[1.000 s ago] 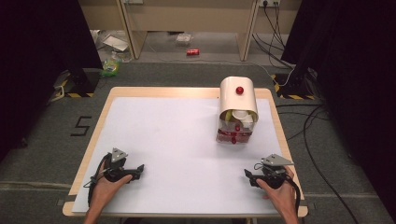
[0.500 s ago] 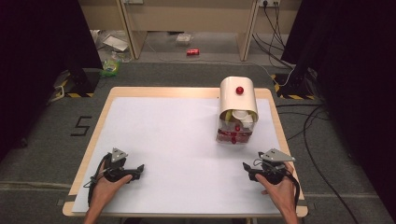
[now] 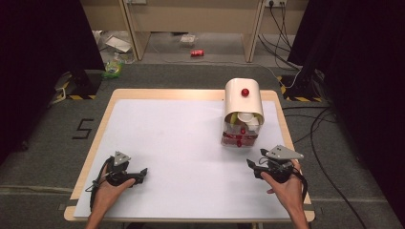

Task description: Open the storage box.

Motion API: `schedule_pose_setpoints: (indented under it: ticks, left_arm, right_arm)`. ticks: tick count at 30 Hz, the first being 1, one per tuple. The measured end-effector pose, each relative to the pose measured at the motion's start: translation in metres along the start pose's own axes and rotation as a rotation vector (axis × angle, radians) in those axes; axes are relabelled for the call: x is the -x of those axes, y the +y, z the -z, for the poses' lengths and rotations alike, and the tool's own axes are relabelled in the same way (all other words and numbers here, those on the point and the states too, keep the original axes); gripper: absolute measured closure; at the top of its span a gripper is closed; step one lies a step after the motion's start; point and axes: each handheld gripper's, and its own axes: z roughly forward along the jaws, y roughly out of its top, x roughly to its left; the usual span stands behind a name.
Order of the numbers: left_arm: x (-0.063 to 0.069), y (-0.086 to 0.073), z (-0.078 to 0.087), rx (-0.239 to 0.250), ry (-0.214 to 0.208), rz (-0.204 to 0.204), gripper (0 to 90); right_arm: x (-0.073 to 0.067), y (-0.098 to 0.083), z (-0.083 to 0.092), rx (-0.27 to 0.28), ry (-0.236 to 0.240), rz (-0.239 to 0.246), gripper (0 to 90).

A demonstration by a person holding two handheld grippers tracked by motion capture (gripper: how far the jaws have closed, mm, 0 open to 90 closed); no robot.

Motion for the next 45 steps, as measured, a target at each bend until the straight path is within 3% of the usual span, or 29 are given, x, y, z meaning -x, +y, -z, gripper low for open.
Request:
schedule_pose_setpoints:
  ticks: [10,20,45]
  left_arm:
    - [0.0,0.0,0.0,0.0,0.0,0.0,7.4]
    - [0.0,0.0,0.0,0.0,0.0,0.0,7.4]
    - [0.0,0.0,0.0,0.0,0.0,0.0,7.5]
  right_arm:
    - [0.003,0.025,0.009,0.042,0.0,0.005,36.8]
    - [0.003,0.042,0.01,0.038,0.003,0.005,37.8]
    - [-0.001,0.068,0.014,0.068,0.02,0.017,37.7]
